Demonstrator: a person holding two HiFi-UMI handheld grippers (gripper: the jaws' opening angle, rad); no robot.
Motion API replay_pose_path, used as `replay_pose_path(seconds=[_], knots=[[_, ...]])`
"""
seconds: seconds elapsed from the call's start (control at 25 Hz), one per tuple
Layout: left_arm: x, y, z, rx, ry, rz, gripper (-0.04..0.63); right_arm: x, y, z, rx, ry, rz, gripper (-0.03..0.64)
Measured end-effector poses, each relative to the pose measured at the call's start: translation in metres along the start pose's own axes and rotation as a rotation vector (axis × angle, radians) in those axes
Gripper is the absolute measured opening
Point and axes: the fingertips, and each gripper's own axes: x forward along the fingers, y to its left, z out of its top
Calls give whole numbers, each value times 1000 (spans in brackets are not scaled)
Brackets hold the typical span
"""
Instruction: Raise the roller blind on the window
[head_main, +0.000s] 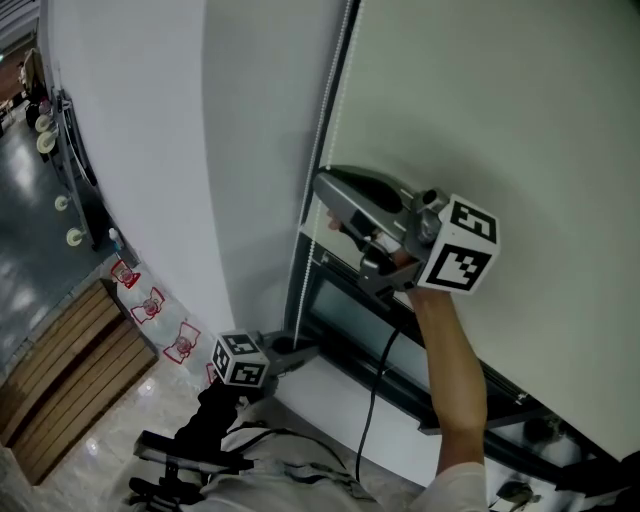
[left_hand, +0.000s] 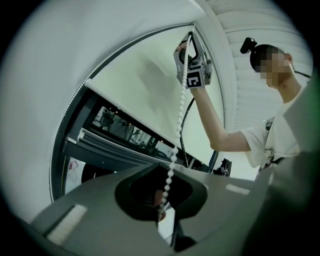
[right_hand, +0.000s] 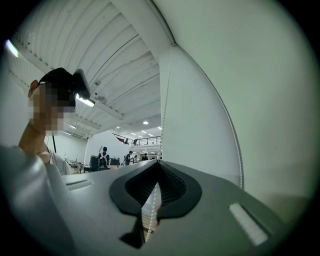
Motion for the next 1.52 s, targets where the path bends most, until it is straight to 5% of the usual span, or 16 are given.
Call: replay_pose_path(seconds=[1.16,1.52], knots=[[-4,3,9,14,-7,5,-2,-19,4,-172,161,207,-51,3],[-7,7,5,1,-7,14,-2,-32,2,-256,218,323,-102,3]])
